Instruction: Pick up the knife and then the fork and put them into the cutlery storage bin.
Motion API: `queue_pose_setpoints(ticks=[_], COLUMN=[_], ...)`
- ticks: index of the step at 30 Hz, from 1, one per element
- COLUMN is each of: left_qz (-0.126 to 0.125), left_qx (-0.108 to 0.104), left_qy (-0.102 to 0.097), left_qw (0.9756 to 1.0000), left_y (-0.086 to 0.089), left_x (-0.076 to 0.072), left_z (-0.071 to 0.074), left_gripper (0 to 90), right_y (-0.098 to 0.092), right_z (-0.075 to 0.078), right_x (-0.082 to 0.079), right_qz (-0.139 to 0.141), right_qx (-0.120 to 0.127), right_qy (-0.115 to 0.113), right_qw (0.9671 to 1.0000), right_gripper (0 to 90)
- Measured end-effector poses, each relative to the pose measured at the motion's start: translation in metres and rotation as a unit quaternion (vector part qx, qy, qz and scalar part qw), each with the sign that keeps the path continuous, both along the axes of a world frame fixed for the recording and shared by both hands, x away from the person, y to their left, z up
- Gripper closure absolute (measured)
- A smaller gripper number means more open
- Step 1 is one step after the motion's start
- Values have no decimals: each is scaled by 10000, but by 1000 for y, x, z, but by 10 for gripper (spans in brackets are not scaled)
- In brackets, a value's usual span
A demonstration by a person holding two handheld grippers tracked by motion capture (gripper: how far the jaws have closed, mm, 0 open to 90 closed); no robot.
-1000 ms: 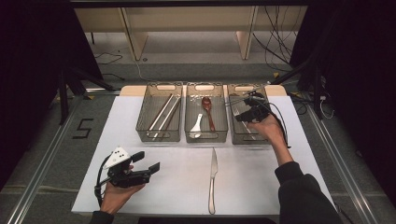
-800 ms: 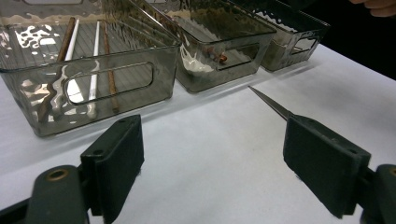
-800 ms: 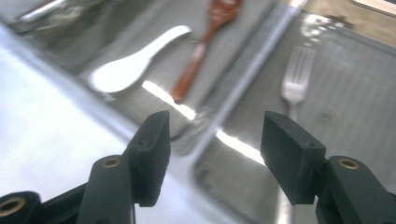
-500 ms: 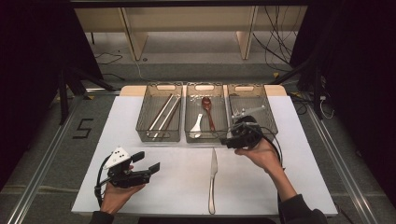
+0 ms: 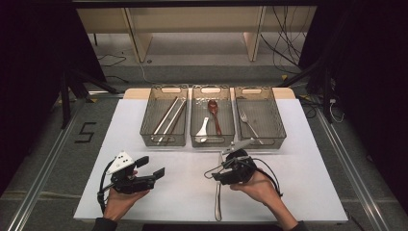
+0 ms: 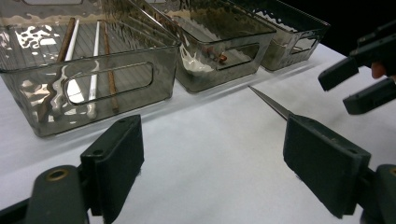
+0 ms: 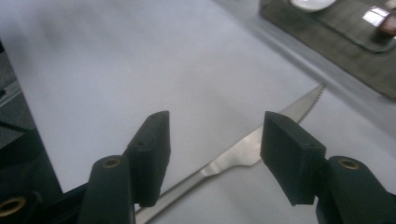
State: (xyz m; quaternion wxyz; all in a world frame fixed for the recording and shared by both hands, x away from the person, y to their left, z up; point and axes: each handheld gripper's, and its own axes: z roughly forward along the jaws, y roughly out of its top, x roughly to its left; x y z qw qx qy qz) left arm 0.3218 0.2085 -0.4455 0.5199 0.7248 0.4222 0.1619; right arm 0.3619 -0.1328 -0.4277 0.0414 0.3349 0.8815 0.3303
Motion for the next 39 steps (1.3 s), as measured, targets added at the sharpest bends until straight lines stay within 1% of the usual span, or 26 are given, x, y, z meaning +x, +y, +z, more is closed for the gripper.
queue_pose_setpoints(ticks=[1, 3, 4, 7, 10, 11, 13, 14, 18, 21, 25, 26, 29, 30, 31, 33, 36, 37, 39], left_qz=[-2, -7, -5, -11, -9, -10, -9, -11, -18, -11, -11, -6, -10, -8, -5, -10, -10, -11, -11], left_qx=[-3, -1, -2, 0, -2, 0, -10, -6, 7, 5, -5, -5, -5, -5, -5, 3, 4, 7, 7], left_qy=[-8, -4, -2, -7, 1, 1, -3, -2, -5, 2, -1, 2, -10, -8, 1, -3, -4, -3, -8], left_qw=[10000, 10000, 10000, 10000, 10000, 10000, 10000, 10000, 10000, 10000, 10000, 10000, 10000, 10000, 10000, 10000, 10000, 10000, 10000], left_y=[0, 0, 0, 1, 0, 0, 0, 0, 1, 0, 0, 0, 0, 0, 0, 0, 0, 0, 0], left_x=[0, 0, 0, 0, 0, 0, 0, 0, 0, 0, -1, 0, -1, -1, 0, 0, -1, -1, -1], left_z=[0, 0, 0, 0, 0, 0, 0, 0, 0, 0, 0, 0, 0, 0, 0, 0, 0, 0, 0], left_gripper=[199, 199, 198, 198, 198, 198, 198, 199, 199, 198, 198, 198, 198, 198, 198, 198, 199, 199, 198], right_y=[2, 6, 8, 14, 22, 23, 27, 29, 34, 37, 40, 41, 42, 40, 40, 38, 34, 32, 29], right_z=[-1, -5, -7, -10, -14, -16, -19, -22, -28, -32, -38, -39, -44, -44, -44, -43, -42, -41, -40], right_x=[-2, -7, -9, -16, -23, -24, -27, -28, -32, -35, -39, -40, -42, -42, -43, -43, -45, -46, -47], right_qz=[32, 180, 229, 393, 578, 662, 740, 789, 895, 970, 1068, 1060, 1076, 1106, 1060, 1103, 1064, 1038, 1051], right_qx=[-9, -35, -49, -68, -76, -131, -203, -240, -347, -384, -536, -559, -728, -742, -716, -811, -943, -914, -991], right_qy=[5, -15, 14, 73, 128, 125, 172, 218, 248, 301, 315, 364, 338, 286, 335, 292, 307, 335, 321], right_qw=[10000, 9998, 9997, 9992, 9982, 9976, 9969, 9964, 9951, 9941, 9923, 9921, 9910, 9907, 9912, 9902, 9894, 9898, 9890], right_gripper=[470, 516, 536, 617, 717, 746, 803, 823, 893, 900, 900, 900, 900, 900, 900, 900, 900, 900, 900])
